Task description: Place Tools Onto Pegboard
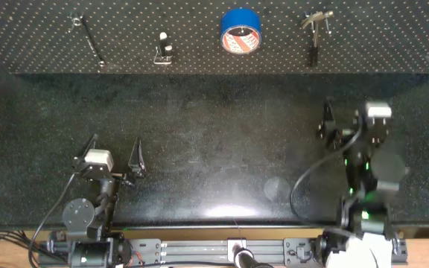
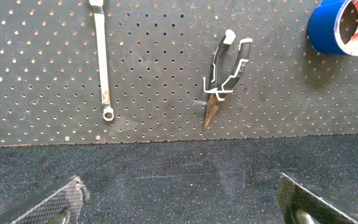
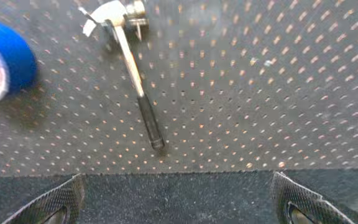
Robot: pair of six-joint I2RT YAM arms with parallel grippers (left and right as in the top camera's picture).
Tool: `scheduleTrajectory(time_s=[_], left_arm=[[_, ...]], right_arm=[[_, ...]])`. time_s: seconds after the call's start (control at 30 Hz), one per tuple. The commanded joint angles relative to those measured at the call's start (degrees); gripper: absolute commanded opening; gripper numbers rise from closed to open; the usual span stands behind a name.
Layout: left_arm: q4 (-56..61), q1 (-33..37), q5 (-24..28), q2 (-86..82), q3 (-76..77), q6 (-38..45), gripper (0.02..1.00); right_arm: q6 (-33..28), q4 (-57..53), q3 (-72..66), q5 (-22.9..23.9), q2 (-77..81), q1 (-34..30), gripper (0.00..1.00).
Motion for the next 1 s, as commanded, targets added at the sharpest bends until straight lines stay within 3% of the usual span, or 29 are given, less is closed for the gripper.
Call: scheduleTrajectory(time_s=[0.03,0.47,0.57,0.6,0.67,0.7,0.8,1.0], left_arm=[[-0.24,-0.2,0.02,-0.42,-0.15,0.31,0.993],[-0.24,-0.2,0.02,-0.44,-0.15,0.31,0.993],[-0.24,-0.2,0.02,-0.42,-0.15,0.31,0.993],[-0.24,-0.2,0.02,-0.44,-0.15,0.33,0.993],[-0.24,-0.2,0.02,-0.44,-0.15,0.31,0.993],[-0.24,-0.2,0.02,-0.44,-0.15,0.33,0.993],[-0.24,-0.2,0.02,-0.42,-0.15,0.33,0.993],[-0.24,-0.2,0.02,-0.42,-0.15,0.33,0.993]], right_arm=[[-0.7,-34.01,-2.05,1.33,-35.98,-0.09,0.978],[-0.74,-37.11,-8.98,0.74,-37.64,0.17,0.974],[-0.74,-37.27,-8.98,0.94,-37.64,1.86,0.871],[-0.66,-36.24,-9.14,0.39,-37.64,2.47,0.993],[-0.55,-16.79,-14.38,0.59,-37.64,3.32,0.98],[-0.76,-13.33,-15.58,1.55,-37.64,3.58,0.976],[-0.76,-17.59,-15.63,7.06,-37.66,4.79,0.976],[-0.76,-17.59,-15.63,6.95,-37.66,5.35,0.974]])
